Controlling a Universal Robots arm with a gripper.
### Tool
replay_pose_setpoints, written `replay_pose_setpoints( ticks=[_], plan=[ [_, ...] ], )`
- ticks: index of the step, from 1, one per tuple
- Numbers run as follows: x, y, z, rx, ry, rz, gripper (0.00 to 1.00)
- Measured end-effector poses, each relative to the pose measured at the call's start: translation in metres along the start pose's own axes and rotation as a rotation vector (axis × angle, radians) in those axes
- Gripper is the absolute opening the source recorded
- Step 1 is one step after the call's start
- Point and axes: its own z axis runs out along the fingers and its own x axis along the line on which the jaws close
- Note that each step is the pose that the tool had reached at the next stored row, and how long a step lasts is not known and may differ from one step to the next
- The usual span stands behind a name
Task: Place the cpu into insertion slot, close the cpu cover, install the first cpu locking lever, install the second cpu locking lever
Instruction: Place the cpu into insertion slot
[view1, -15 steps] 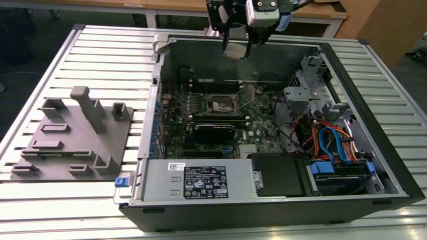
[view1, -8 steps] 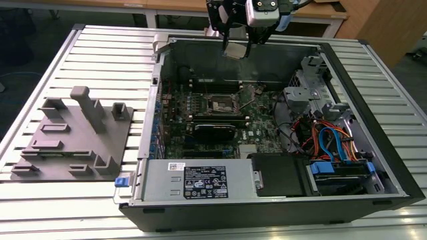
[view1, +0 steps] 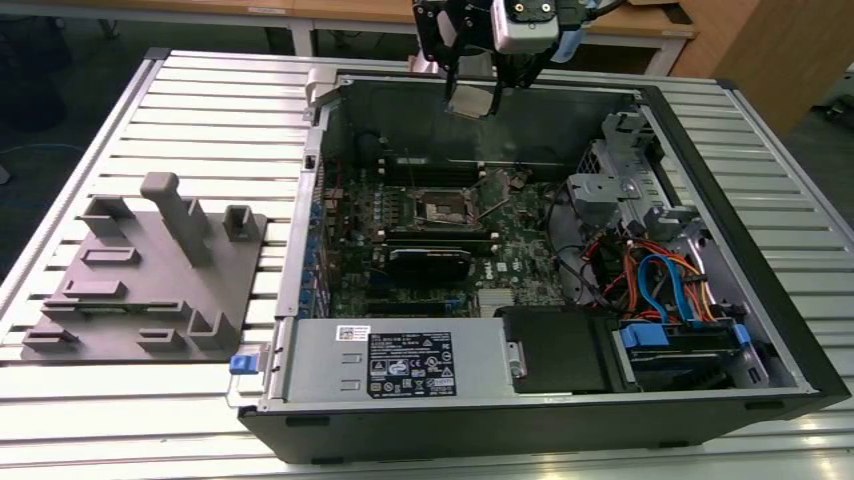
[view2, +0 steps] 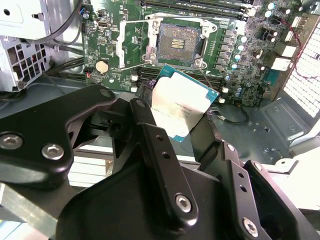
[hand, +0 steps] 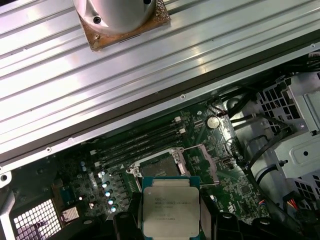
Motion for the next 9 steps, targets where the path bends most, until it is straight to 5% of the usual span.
replay_pose_setpoints(
  ticks=[9],
  plan=[
    [0.0000,0.0000,0.0000,-0.0004,-0.0020,0.022,0.54]
  ],
)
